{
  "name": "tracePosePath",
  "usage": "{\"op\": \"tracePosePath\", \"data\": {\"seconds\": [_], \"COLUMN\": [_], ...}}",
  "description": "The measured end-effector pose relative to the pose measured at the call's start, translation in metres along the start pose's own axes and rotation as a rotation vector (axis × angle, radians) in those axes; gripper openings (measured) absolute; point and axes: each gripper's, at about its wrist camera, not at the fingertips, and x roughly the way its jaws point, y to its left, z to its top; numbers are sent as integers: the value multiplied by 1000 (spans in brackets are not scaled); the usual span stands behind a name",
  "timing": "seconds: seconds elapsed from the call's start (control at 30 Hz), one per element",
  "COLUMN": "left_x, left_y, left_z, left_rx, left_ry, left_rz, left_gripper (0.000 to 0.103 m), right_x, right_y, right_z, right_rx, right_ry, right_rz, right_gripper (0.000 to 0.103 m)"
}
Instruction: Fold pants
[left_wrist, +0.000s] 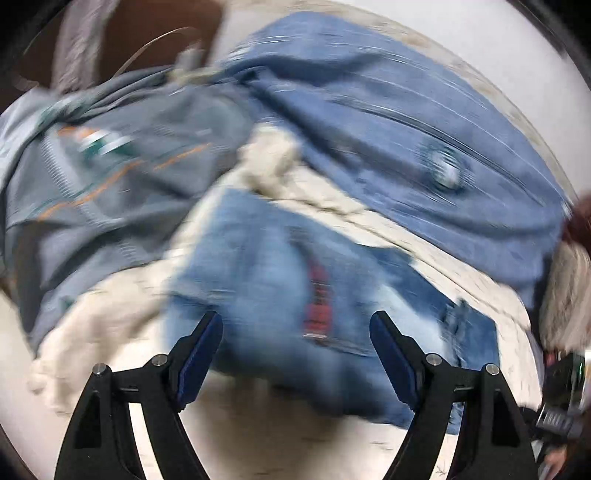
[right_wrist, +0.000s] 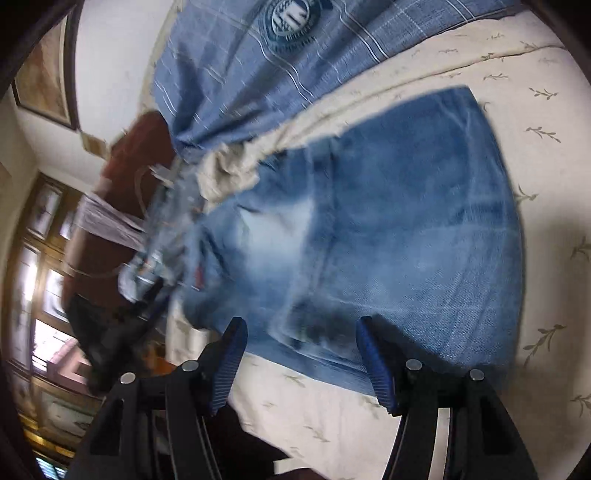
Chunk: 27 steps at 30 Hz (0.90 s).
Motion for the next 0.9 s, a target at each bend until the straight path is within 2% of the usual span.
{"op": "tracePosePath", "data": {"seconds": [0.07,0.1,0.2,0.27,0.47,0.6,0.83,0.87,0.9], "left_x": [-6,-7,-8,-2,16,31,66,71,77], "left_y": [29,41,76,87,64,51,39,39,40], "left_z": [8,11,10,5,-14,-18,-9,-9,-10], "left_rx": [-62,-99,-249,-329,-391,-428,-496,-503,-509], "left_ry": [17,40,133,201,322,340,303,300,298], "left_rz": [43,35,-33,-65,-135,-150,-172,-163,-151], "left_gripper": [82,82,82,82,82,82,81,79,73], "right_x": [-3,-5,-15,-24,-50,-61,-78,-80,-81], "right_y": [5,7,10,14,21,25,17,15,14], "right_z": [-1,-1,-2,-1,0,-2,-3,-2,-2], "right_rx": [-32,-42,-80,-116,-168,-203,-201,-196,-193], "right_ry": [-5,-11,-50,-107,-215,-239,-277,-281,-285], "right_rz": [-5,1,5,-32,-90,-100,-115,-119,-123], "right_gripper": [65,65,65,65,65,65,65,65,65]}}
